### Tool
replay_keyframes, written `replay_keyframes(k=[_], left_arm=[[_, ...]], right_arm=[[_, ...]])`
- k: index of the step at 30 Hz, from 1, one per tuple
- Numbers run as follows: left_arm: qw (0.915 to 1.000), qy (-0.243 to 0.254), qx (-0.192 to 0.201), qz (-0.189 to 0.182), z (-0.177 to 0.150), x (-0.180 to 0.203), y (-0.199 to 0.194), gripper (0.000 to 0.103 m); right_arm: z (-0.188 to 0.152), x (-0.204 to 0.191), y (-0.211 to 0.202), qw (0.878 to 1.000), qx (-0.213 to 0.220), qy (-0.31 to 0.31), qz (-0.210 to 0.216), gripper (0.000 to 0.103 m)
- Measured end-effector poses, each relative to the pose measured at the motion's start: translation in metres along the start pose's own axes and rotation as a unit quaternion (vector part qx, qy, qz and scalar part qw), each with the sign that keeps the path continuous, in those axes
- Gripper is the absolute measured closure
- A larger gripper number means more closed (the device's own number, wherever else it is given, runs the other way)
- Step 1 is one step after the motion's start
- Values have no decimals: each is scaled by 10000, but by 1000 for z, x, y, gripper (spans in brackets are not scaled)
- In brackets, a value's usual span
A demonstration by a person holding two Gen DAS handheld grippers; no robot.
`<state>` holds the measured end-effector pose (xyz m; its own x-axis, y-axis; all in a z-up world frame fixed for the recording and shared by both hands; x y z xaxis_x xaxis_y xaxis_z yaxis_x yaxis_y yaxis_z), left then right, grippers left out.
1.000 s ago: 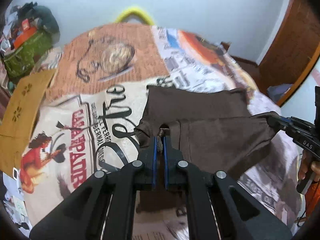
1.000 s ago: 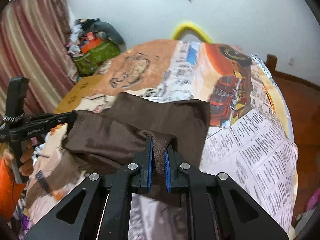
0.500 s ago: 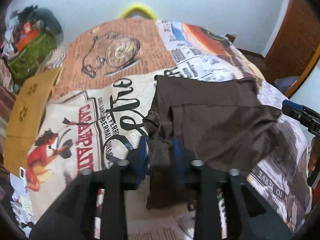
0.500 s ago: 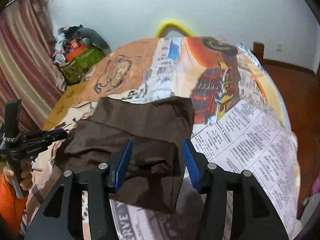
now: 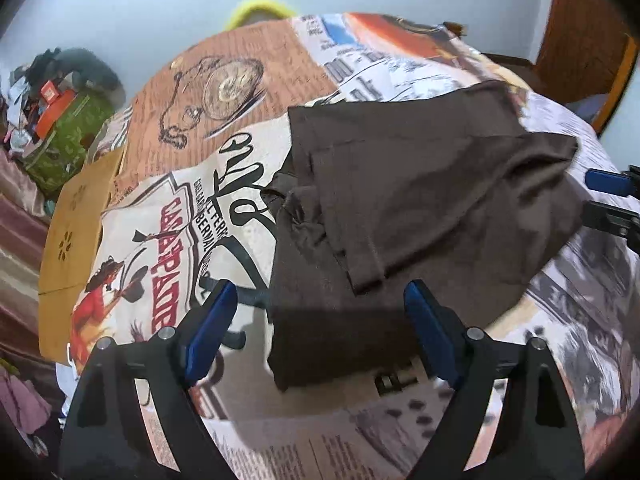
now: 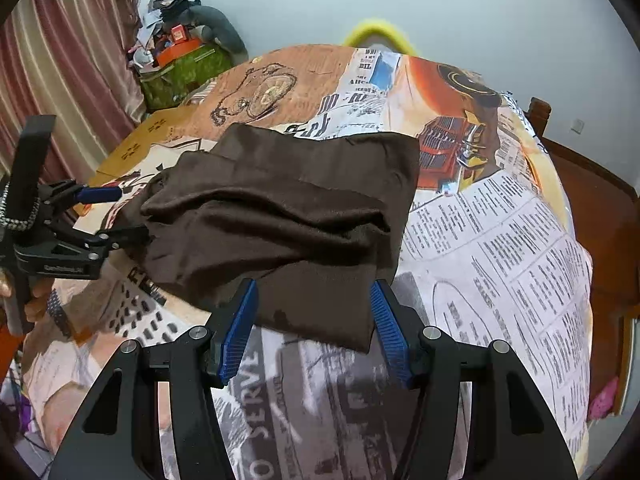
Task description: Fold small clothes
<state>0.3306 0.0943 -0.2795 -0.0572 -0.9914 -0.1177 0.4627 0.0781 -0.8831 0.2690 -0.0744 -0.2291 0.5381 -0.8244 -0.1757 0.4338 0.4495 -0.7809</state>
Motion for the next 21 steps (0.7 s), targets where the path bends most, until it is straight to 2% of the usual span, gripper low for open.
replay_keyframes(k=[5, 11, 14, 21], left_arm=[[9995, -295, 104, -50, 27, -14, 10, 17], [9978, -557, 333, 153, 72, -35, 20, 17], [9963, -773, 339, 188, 83, -47, 26, 17], [9917, -1190, 473, -84, 81, -70, 16, 17]], right_arm=[[22, 4, 12, 9999, 100, -69, -37, 49], [56, 13, 25, 9991, 345, -110, -227, 49], [66, 22, 32, 9986, 432, 49, -305, 49], [67, 38, 24, 9971, 636, 333, -258, 49]])
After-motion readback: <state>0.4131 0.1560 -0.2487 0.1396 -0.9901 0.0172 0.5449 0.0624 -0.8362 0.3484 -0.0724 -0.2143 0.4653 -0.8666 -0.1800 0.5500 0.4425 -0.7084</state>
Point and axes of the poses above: each gripper's, at about its wrist camera, not at the fingertips, and y roughly the way its jaws point, x to its right, z to its top, the point moved 4 cm from there along y, roughly the way its jaws point, and after that the axes turned 1 degree about -x, right-handed, at the moved point
